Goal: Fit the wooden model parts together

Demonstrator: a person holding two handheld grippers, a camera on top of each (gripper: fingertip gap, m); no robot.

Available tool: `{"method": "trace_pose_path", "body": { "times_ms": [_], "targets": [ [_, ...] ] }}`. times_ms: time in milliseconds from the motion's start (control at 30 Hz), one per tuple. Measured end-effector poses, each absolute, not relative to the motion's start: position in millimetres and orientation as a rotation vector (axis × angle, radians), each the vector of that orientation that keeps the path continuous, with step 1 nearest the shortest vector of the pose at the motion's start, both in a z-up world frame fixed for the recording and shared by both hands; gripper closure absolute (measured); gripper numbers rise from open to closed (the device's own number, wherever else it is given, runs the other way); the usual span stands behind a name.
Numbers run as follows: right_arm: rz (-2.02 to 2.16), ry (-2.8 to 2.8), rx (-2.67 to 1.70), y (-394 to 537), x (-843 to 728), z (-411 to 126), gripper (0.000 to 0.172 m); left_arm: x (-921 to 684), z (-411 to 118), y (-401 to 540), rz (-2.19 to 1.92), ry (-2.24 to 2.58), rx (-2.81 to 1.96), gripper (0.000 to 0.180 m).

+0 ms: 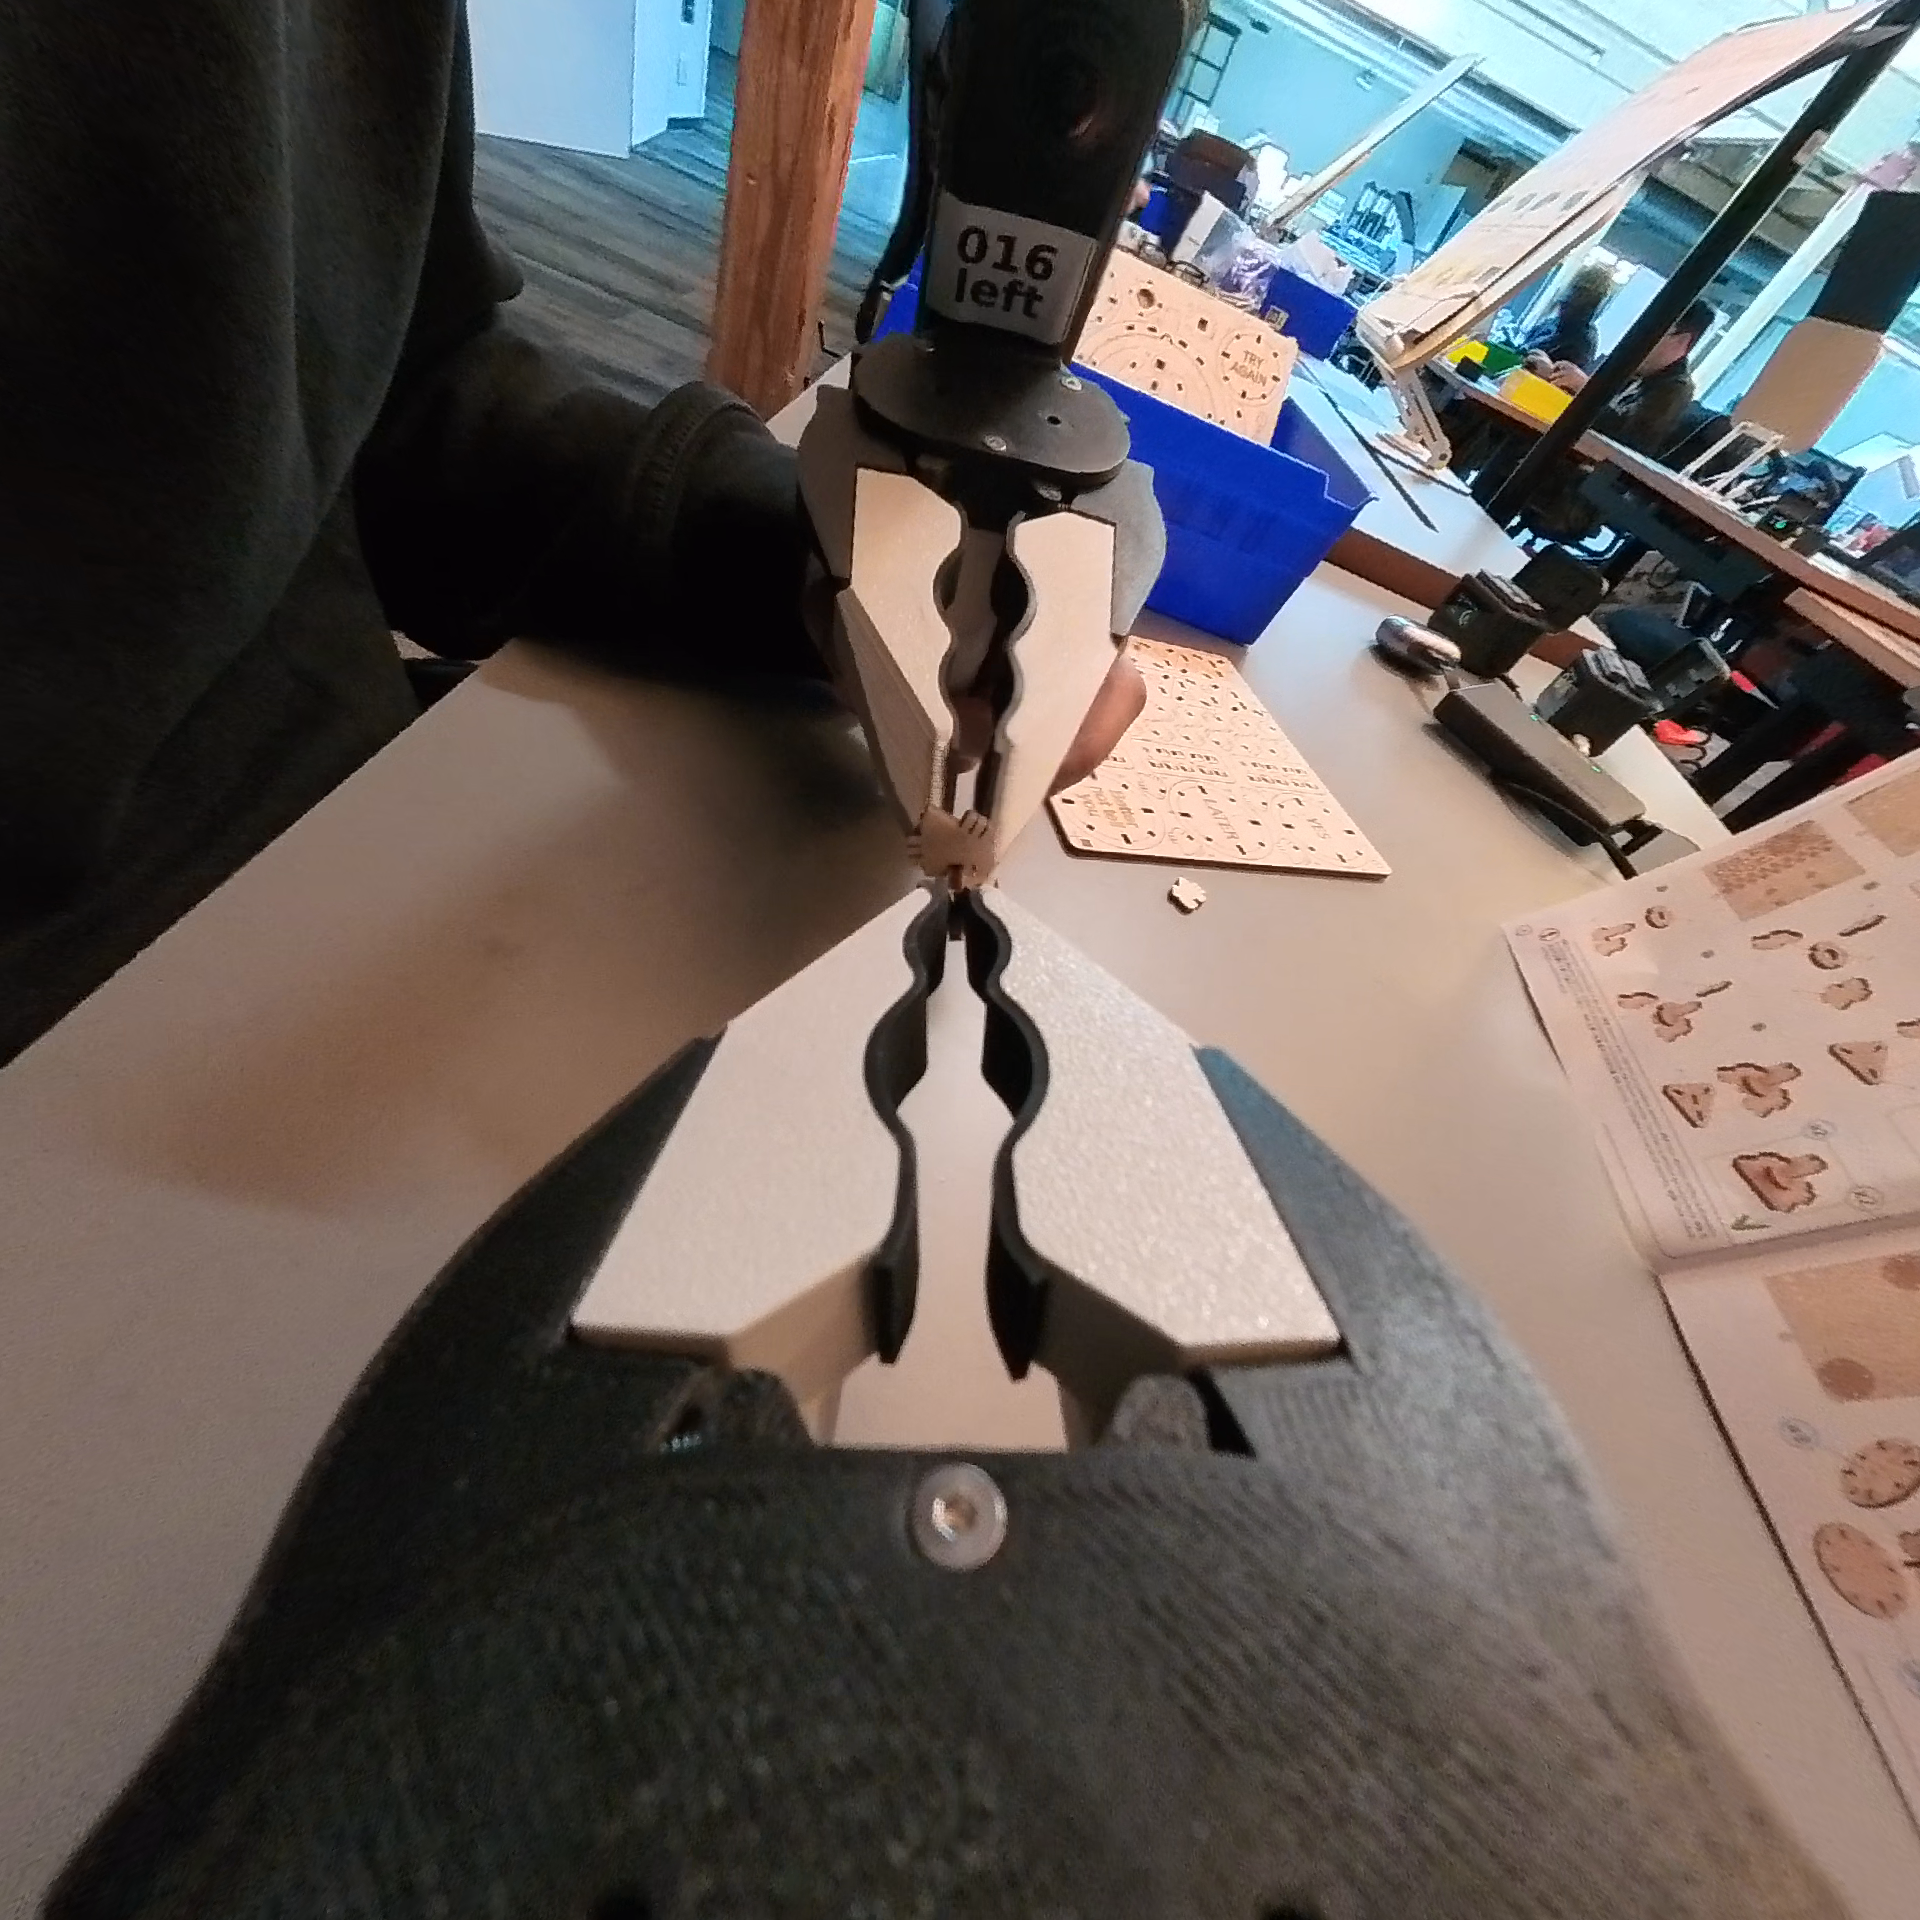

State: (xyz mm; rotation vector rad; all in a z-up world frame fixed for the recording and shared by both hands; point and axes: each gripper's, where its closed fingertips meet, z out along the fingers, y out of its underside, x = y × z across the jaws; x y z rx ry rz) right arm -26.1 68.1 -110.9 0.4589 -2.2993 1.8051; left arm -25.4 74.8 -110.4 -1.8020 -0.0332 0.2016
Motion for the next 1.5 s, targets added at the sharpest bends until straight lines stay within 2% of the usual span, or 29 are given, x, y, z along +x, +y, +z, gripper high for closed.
{"method": "trace_pose_path", "body": {
  "times_ms": [233,500,667,767,1033,1433,1500],
  "targets": [
    [1.839,-2.311,0.437,68,-27,-110,0.171,-25,-110,75,0.195,-0.034,-1.799,0.18],
    [2.012,-2.318,0.237,74,-42,-97,0.152,-55,-75,37,0.279,-0.176,-1.614,0.18],
    [1.809,-2.373,-0.107,64,-89,-124,0.153,-88,-38,-46,0.418,-0.354,-1.371,0.18],
    [1.711,-2.421,-0.316,41,-109,-135,0.151,-99,-33,-87,0.512,-0.43,-1.31,0.18],
    [1.568,-2.724,-0.579,-47,-116,-169,0.134,-100,-28,-106,0.57,-0.452,-1.269,0.18],
    [1.334,-2.789,-0.552,-81,-132,-191,0.136,-94,-19,-108,0.559,-0.428,-1.219,0.18],
    [1.346,-2.866,-0.445,-81,-115,-192,0.153,-93,-18,-108,0.556,-0.425,-1.213,0.18]
  ]
}}
